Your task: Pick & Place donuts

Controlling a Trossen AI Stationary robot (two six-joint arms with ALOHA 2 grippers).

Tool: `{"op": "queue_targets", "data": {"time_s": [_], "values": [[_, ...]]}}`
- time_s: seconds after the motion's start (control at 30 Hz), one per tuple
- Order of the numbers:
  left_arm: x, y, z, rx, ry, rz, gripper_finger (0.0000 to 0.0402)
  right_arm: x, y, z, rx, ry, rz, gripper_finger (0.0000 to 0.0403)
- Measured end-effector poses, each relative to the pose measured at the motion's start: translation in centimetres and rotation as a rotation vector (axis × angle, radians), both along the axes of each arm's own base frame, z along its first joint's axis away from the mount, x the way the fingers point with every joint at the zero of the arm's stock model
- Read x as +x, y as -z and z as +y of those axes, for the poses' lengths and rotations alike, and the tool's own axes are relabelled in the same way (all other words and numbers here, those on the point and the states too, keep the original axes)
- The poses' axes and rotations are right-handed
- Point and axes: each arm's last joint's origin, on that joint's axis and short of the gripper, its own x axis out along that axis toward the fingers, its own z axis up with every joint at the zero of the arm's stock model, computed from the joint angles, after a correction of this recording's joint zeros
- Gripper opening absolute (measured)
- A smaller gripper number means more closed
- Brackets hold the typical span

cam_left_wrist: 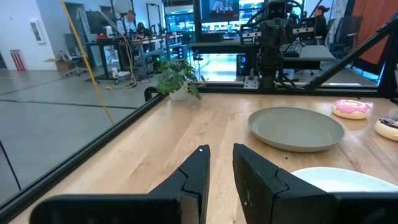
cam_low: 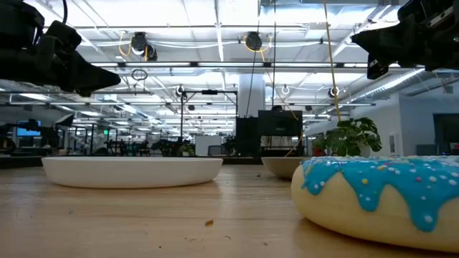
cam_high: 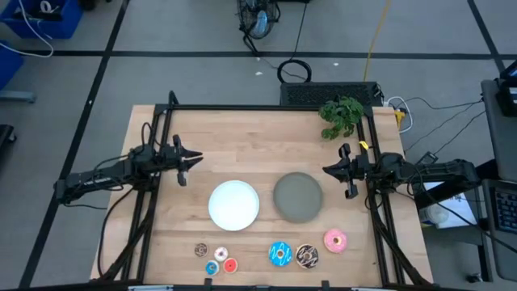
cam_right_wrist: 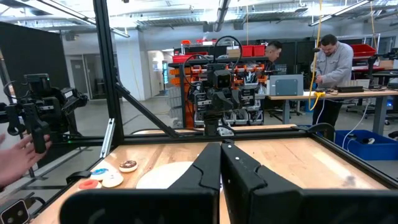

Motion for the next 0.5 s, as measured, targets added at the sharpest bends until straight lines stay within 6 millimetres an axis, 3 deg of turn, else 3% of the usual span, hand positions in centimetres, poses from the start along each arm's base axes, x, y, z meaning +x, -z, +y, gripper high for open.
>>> {"op": "queue_targets", "data": {"time_s": [0.3,0.5], "values": [[0.0,-0.1,0.0,0.003,0.000,-0.010,0.0076,0.0,0.0,0.0,0.000,0.000,0.000,0.0000],[-0.1,-1.4,0.0,0.034,0.000,-0.141,0.0076,0.0,0.0,0.0,0.000,0.000,0.000,0.0000]]}}
